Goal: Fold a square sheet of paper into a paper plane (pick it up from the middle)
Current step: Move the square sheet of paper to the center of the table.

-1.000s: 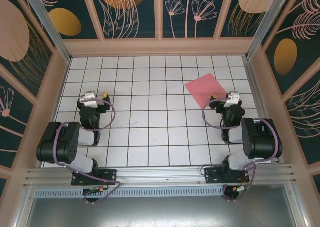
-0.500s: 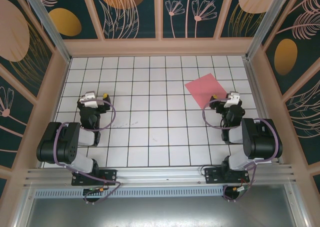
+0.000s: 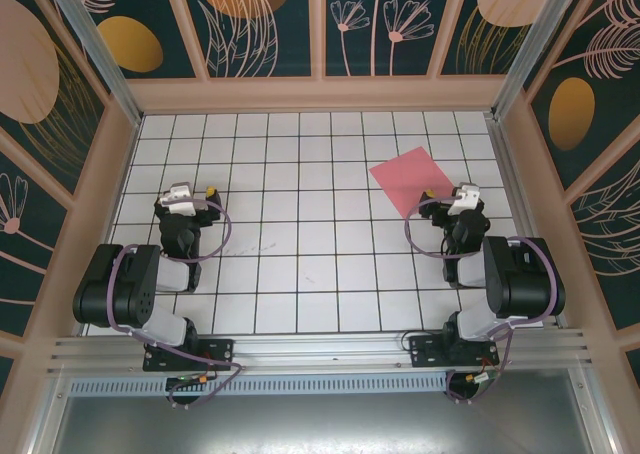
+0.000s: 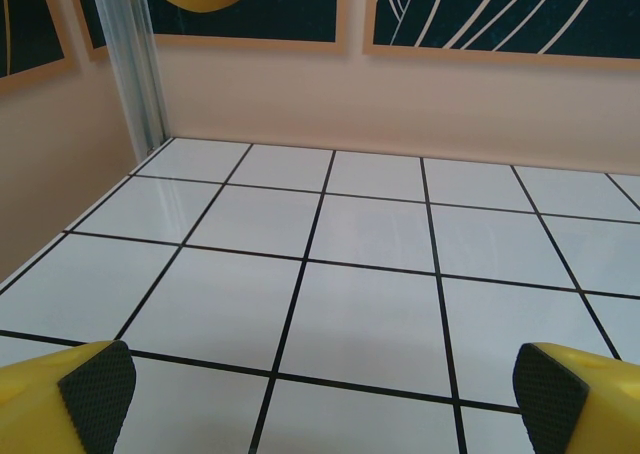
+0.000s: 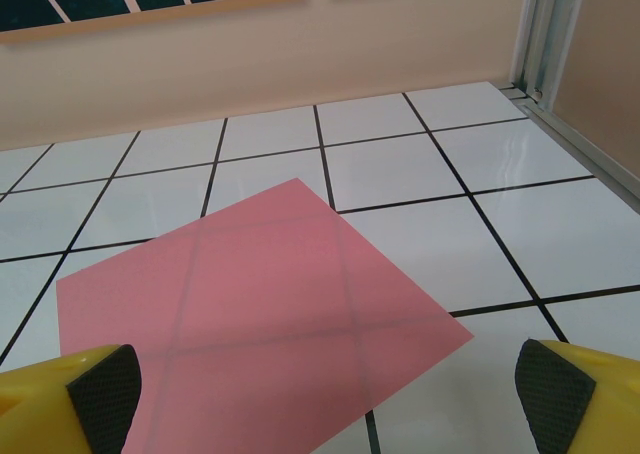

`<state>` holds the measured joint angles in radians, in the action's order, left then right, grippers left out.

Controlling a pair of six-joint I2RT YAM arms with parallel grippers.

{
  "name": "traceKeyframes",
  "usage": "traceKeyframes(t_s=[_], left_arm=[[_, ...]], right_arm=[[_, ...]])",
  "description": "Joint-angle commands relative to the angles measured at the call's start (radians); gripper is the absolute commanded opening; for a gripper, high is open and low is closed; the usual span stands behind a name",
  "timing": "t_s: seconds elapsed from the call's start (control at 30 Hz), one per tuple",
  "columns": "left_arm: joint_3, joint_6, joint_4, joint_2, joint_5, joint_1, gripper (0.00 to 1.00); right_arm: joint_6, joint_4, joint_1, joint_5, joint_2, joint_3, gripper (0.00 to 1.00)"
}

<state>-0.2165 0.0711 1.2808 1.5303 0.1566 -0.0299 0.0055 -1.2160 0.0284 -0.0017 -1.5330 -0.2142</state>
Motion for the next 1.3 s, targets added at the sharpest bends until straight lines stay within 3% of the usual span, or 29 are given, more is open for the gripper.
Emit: traceKeyframes(t_s=[0.0, 0.2, 0.27, 0.37, 0.5, 0.63, 0.73, 0.83, 1.0, 1.13, 1.27], left_arm=[[-0.011, -0.012, 0.008, -0.01, -0.018, 0.004, 0.99], [-0.011, -0.01, 0.009, -0.011, -0.011, 0.004, 0.99], [-0.008, -0.001, 0.016, -0.011, 0.015, 0.004, 0.99], [0.015, -0.022, 0.039, -0.037, -0.036, 0.004, 0.99], [0.008, 0.011, -0.077, -0.152, 0.024, 0.004, 0.99], [-0.023, 0.056, -0.248, -0.281, 0.061, 0.003, 0.99], [-0.057, 0.149, -0.383, -0.394, 0.062, 0.004, 0.99], [-0.12, 0.309, -0.562, -0.51, 0.045, 0.004, 0.99], [-0.321, 0.557, -0.994, -0.603, -0.001, 0.003, 0.99], [-0.412, 0.606, -1.182, -0.641, -0.114, 0.004, 0.99], [-0.484, 0.59, -1.299, -0.645, -0.235, 0.004, 0.99]], right_arm=[[0.005, -0.037, 0.005, -0.022, -0.008, -0.016, 0.99], [-0.05, -0.169, -0.047, 0.012, 0.02, 0.068, 0.99], [-0.048, -0.144, -0.048, 0.012, 0.036, 0.062, 0.99], [-0.045, -0.071, -0.048, 0.012, 0.086, 0.046, 0.99], [0.039, 0.399, -0.049, 0.064, 0.225, -0.122, 0.99], [0.15, 0.696, -0.049, 0.053, 0.291, -0.235, 0.99], [0.41, 1.066, -0.043, 0.129, 0.26, -0.425, 0.99], [0.449, 1.338, -0.04, 0.03, 0.175, -0.587, 0.99], [0.403, 1.31, -0.041, -0.226, 0.125, -0.58, 0.96], [0.415, 1.296, -0.045, -0.224, 0.075, -0.602, 0.96], [0.383, 1.297, -0.047, -0.317, -0.015, -0.662, 0.9]])
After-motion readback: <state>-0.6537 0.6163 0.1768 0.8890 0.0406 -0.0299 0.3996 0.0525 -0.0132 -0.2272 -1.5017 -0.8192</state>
